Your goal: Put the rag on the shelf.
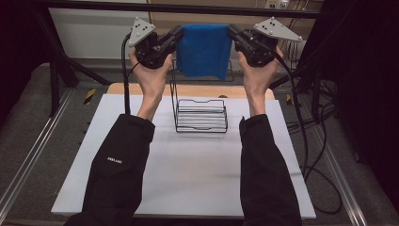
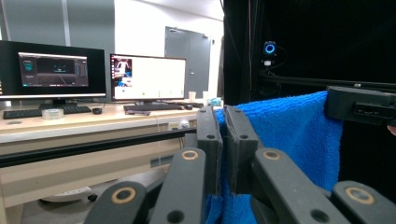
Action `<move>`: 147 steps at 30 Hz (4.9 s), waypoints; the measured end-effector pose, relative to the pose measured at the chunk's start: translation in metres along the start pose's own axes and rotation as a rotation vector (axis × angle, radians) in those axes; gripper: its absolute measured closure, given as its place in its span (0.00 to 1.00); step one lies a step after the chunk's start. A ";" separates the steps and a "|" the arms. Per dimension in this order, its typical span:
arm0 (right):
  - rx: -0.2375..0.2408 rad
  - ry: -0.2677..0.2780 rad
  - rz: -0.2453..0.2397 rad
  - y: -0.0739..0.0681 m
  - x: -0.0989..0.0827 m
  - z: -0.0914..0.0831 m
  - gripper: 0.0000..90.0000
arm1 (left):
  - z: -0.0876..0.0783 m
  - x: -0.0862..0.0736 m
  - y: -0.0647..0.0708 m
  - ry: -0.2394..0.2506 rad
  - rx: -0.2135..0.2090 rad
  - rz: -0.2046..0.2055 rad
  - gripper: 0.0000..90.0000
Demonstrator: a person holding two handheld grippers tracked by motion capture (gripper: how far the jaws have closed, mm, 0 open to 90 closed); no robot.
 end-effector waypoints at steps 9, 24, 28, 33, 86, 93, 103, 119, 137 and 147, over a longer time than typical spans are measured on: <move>0.009 -0.029 0.001 0.002 -0.012 0.002 0.96 | -0.001 -0.013 -0.004 -0.023 -0.012 0.002 0.95; 0.034 -0.082 0.030 0.000 -0.040 -0.013 0.96 | -0.016 -0.034 -0.002 -0.072 -0.041 0.027 0.95; 0.033 -0.088 0.040 -0.002 -0.045 -0.016 0.96 | -0.020 -0.042 -0.002 -0.089 -0.047 0.011 0.95; 0.041 -0.106 0.046 -0.005 -0.048 -0.021 0.96 | -0.025 -0.044 -0.003 -0.099 -0.053 0.014 0.95; 0.175 -0.279 0.104 -0.024 -0.089 -0.071 0.95 | -0.070 -0.072 0.009 -0.352 -0.164 -0.043 0.87; 0.184 -0.291 0.100 -0.025 -0.094 -0.073 0.95 | -0.065 -0.049 0.006 -0.347 -0.156 -0.075 0.86; 0.202 -0.299 0.097 -0.026 -0.099 -0.077 0.94 | -0.057 -0.054 0.013 -0.446 -0.189 -0.068 1.00; 0.219 -0.316 0.084 -0.027 -0.103 -0.077 0.86 | -0.064 -0.087 0.013 -0.550 -0.204 -0.022 1.00; 0.209 -0.392 0.150 -0.028 -0.119 -0.079 1.00 | -0.068 -0.106 0.010 -0.544 -0.189 0.002 1.00; 0.183 -0.380 0.156 -0.022 -0.128 -0.083 0.92 | -0.070 -0.106 0.011 -0.528 -0.193 -0.011 0.98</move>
Point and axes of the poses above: each handheld gripper's, and its own axes: z roughly forward along the jaws, x roughly out of its top, y roughly to its right, the point moved 4 cm from there along z, roughly forward along the jaws, and after that the axes turned 13 degrees about y, right-handed, at the moved point
